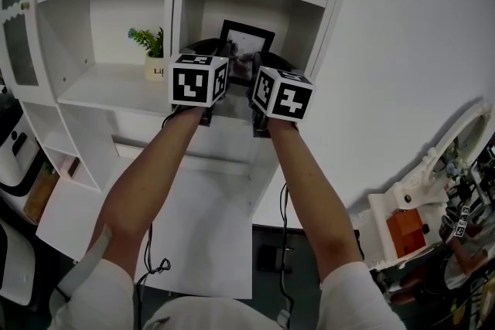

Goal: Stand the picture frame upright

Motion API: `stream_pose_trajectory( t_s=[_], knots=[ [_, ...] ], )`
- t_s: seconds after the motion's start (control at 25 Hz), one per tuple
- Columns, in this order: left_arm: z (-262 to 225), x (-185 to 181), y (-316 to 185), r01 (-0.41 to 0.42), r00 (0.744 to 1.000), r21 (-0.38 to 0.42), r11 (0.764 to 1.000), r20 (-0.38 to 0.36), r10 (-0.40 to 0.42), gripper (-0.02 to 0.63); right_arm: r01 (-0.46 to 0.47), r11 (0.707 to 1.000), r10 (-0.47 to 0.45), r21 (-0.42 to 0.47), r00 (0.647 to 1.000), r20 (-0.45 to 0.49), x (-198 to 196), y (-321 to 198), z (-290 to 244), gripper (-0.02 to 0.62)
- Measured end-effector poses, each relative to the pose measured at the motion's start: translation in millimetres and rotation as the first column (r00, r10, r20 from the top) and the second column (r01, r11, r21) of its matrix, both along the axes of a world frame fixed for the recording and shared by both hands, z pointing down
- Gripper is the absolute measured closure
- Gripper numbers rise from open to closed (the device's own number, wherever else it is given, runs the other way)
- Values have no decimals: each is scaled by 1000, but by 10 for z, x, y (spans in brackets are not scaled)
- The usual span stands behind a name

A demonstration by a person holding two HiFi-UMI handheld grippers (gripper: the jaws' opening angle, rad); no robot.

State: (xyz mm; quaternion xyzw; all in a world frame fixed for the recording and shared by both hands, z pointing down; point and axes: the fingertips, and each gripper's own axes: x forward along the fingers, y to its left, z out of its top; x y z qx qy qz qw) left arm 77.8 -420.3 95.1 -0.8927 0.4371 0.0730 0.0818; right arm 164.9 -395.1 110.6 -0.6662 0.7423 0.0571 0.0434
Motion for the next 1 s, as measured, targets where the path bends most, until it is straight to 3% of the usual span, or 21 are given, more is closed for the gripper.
stream_pose_trajectory(
  t_s=[0.72,0.88,1.0],
  knots=[
    [235,212,-600,44,998,-143,989,45,-37,523,-109,988,106,-109,994,-34,149,-561,138,471],
    [321,312,-677,44,995,-158,986,99,-29,523,-108,981,113,-159,993,21,251,-670,265,469],
    [392,305,-772,37,997,-220,975,70,-22,523,-101,979,107,-179,994,21,259,-747,313,466]
  ],
)
